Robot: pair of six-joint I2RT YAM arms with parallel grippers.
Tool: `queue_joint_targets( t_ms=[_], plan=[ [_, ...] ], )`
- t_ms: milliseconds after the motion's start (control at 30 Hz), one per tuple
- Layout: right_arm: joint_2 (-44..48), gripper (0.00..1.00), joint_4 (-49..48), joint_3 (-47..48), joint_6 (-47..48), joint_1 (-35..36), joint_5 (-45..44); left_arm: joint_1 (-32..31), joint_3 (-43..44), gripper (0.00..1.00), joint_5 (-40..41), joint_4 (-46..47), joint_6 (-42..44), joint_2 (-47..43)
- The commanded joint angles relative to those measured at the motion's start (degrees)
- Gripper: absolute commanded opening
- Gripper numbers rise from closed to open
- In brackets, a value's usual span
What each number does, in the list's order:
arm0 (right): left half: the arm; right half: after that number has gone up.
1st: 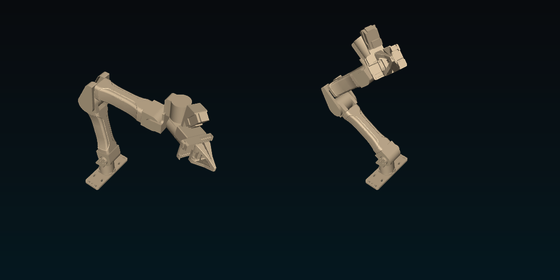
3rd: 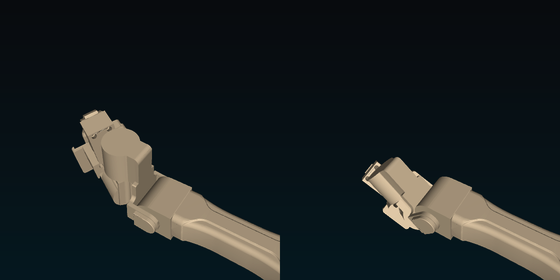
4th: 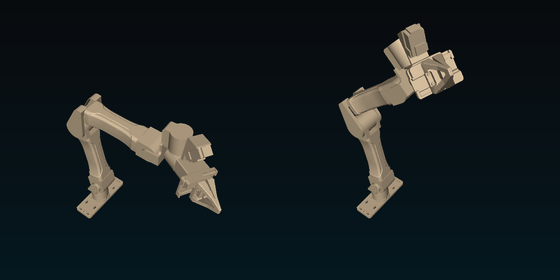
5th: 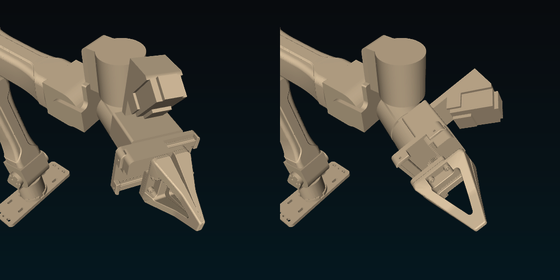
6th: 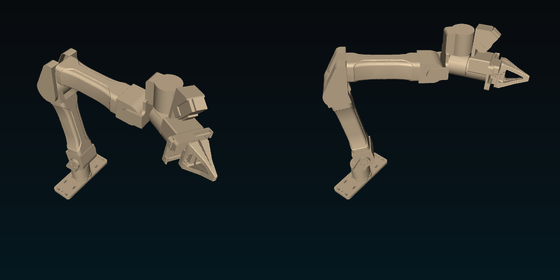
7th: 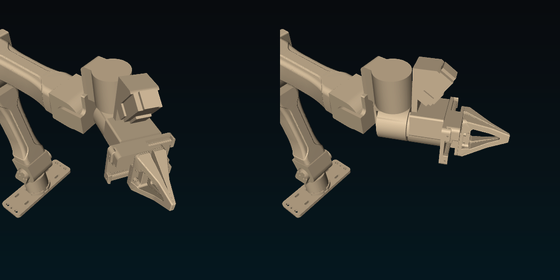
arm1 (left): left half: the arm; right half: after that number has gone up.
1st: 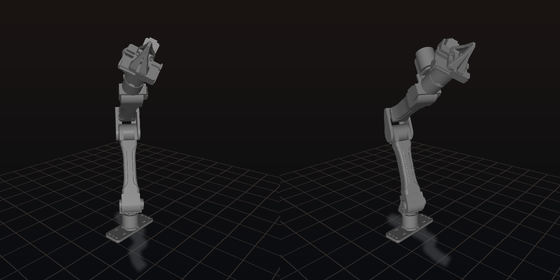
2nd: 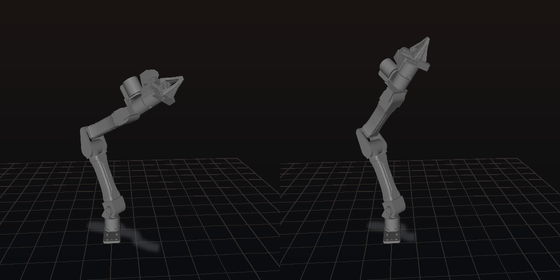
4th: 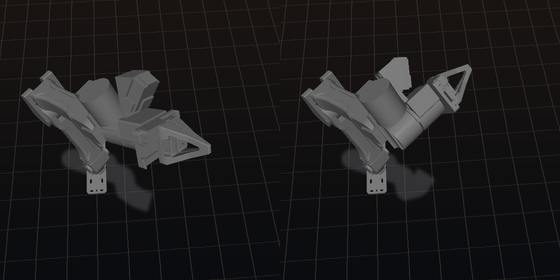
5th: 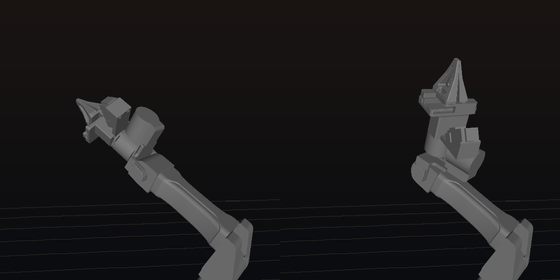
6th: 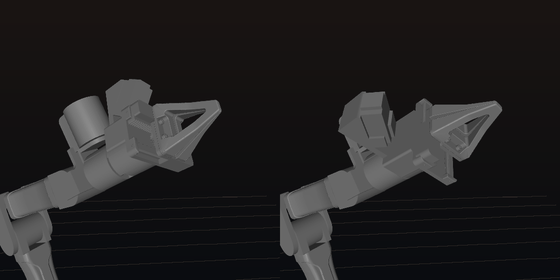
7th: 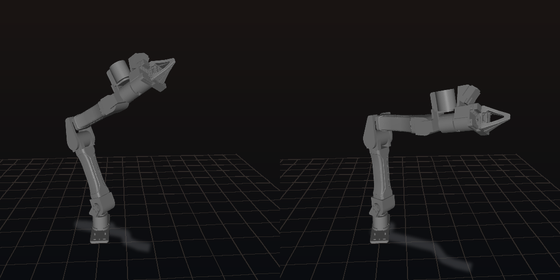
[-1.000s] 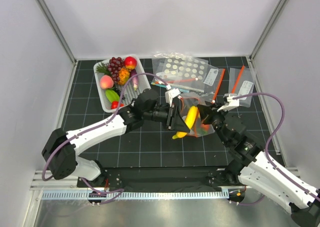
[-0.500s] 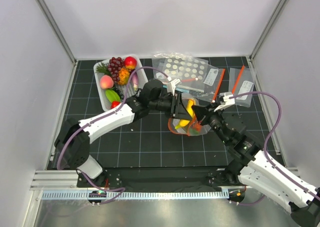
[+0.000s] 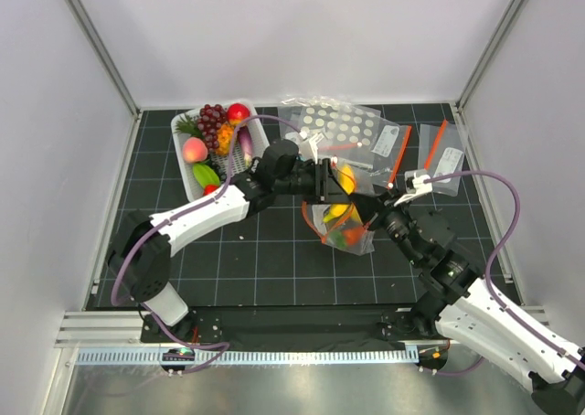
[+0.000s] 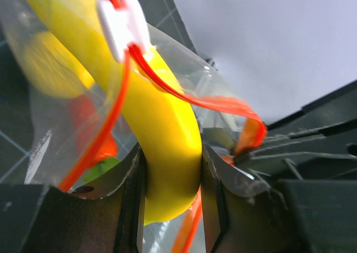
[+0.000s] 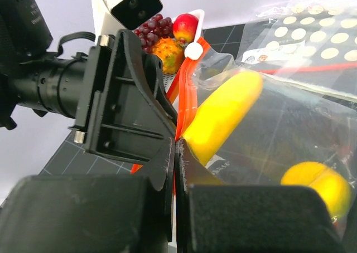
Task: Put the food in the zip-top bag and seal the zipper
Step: Place the fake fruit in the zipper food storage bag.
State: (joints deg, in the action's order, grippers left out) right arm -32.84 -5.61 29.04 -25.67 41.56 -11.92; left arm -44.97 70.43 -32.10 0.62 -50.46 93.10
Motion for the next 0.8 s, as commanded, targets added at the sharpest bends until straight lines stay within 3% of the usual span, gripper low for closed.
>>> queue_joint_targets(
  t_ms=[0,300,500,667,700,767],
  plan=[
    [1.3,0.01,-3.5,-0.7,-0.7,0.4,1.1,0.1,-2.1,0.20,4.6,4.0,3.3,-2.5],
    [5.4,0.01,-3.8,-3.0,-3.1,0.4,-1.9,0.0,-2.1,0.18,5.3,7.0,4.6,2.3],
    [7.6,0.01,1.2,-2.3,-5.4,0.4,-9.2,-1.0,-1.5,0.27,7.8,4.8,7.0,2.8],
    [8.6,0.01,1.5,-2.8,-5.4,0.4,-10.8,-2.4,-0.8,0.46,13.4,0.7,10.4,0.9],
    [8.5,0.01,1.5,-2.8,-5.4,0.4,-10.9,-2.5,-0.9,0.57,14.5,-0.2,11.4,0.3],
    [8.1,0.01,1.6,-2.7,-5.5,0.4,-10.9,-3.0,-1.1,0.67,16.3,-0.4,12.2,-1.2]
  ],
)
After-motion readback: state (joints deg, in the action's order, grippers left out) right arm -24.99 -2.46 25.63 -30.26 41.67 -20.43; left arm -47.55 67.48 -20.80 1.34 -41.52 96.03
